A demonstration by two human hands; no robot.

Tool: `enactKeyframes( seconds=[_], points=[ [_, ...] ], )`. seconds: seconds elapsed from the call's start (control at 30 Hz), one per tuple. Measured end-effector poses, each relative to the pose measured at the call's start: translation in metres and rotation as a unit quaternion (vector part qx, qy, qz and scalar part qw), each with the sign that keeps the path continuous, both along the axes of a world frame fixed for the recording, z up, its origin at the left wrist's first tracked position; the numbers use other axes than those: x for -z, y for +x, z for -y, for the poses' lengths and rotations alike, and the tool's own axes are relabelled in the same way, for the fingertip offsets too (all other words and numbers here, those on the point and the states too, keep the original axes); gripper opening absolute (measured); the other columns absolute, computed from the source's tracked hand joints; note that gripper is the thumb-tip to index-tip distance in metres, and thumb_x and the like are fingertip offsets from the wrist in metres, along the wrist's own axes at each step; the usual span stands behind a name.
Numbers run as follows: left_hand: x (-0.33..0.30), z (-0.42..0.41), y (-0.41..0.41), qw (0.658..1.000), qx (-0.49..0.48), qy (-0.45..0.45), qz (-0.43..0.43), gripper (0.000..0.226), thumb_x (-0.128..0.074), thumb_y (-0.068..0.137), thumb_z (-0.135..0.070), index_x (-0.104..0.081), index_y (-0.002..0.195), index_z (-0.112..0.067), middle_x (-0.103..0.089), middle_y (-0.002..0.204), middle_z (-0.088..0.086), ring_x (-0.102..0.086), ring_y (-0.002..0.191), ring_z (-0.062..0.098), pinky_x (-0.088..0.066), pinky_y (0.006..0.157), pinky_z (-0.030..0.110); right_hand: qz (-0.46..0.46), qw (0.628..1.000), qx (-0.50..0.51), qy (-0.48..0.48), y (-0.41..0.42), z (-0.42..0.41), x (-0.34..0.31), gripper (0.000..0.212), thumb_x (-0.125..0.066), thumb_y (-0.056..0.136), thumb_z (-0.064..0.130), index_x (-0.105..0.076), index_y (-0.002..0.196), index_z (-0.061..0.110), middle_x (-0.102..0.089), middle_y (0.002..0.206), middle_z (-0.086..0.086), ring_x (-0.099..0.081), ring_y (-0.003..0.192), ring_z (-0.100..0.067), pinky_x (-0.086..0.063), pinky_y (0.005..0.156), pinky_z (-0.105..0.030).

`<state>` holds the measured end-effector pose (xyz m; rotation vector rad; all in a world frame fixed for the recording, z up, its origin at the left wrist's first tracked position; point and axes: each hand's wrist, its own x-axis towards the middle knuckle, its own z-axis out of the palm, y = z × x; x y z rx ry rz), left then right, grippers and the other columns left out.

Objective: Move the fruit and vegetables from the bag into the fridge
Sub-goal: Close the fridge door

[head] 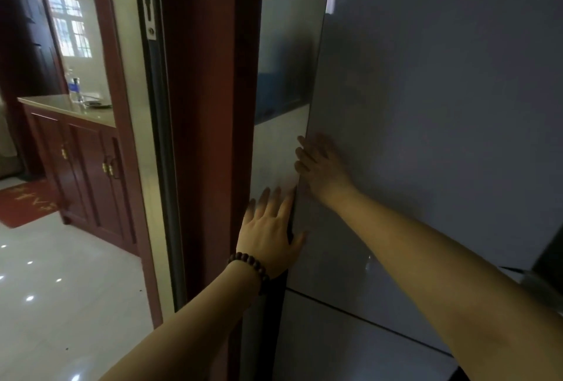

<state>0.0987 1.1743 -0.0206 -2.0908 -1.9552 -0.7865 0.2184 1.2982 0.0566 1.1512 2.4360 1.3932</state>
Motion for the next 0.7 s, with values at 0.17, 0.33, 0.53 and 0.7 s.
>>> enactKeyframes(
  seconds=[0.17,0.33,0.53,0.7],
  points=[
    [0.016,-0.036,0.000,0.999,0.025,-0.018,0.015,0.077,-0.031,0.089,-0.061,0.001,0.150,-0.026,-0.007,0.158,0.000,-0.001,0.145,0.020,-0.005,0.118,0.041,-0.013,1.000,0.014,-0.001,-0.006,-0.053,0.003,0.069,-0.056,0.083,0.053,-0.040,0.138,0.013,-0.023,0.154,-0.010,0.000,0.145,-0.033,-0.003,0.114,-0.056],
    [0.025,-0.053,-0.002,0.997,0.038,-0.053,0.034,0.076,-0.030,0.090,-0.059,0.007,0.149,-0.029,0.001,0.158,-0.002,0.006,0.145,0.017,0.002,0.118,0.040,-0.038,0.999,0.009,0.029,-0.007,-0.084,0.010,0.058,-0.050,0.089,0.042,-0.041,0.137,0.012,-0.027,0.153,-0.009,-0.005,0.145,-0.032,-0.006,0.114,-0.057],
    [0.038,-0.065,-0.012,0.997,0.036,-0.050,0.039,0.078,-0.014,0.083,-0.068,0.007,0.149,-0.032,0.006,0.158,-0.007,0.009,0.144,0.014,0.008,0.114,0.034,-0.075,0.996,0.024,0.033,-0.009,-0.110,0.015,0.051,-0.046,0.089,0.034,-0.043,0.133,0.008,-0.030,0.150,-0.013,-0.004,0.145,-0.033,-0.004,0.114,-0.058],
    [0.045,-0.067,-0.012,0.996,0.039,-0.066,0.048,0.076,-0.029,0.089,-0.062,0.006,0.149,-0.031,0.006,0.158,-0.006,0.009,0.144,0.015,0.008,0.113,0.035,-0.083,0.996,0.018,0.037,-0.011,-0.113,0.018,0.049,-0.040,0.089,0.031,-0.046,0.132,0.008,-0.029,0.151,-0.013,-0.004,0.145,-0.032,-0.004,0.115,-0.058]
  ],
)
